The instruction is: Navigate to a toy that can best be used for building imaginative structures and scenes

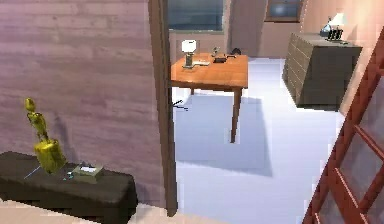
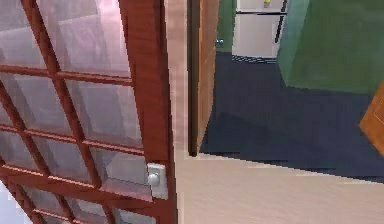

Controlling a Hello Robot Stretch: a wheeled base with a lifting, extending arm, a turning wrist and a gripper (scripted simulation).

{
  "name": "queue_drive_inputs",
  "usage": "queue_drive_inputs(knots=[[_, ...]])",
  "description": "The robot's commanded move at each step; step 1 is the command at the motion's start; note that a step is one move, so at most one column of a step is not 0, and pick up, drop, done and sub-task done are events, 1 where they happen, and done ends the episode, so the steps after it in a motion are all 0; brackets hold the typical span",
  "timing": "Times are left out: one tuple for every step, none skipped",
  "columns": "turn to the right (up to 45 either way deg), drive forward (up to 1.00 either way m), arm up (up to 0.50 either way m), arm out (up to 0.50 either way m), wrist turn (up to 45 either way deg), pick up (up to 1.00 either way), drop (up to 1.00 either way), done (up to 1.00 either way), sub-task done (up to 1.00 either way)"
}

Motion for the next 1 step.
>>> queue_drive_inputs(knots=[[0.0,0.45,0.0,0.0,0.0,0.0,0.0,0.0,0.0]])
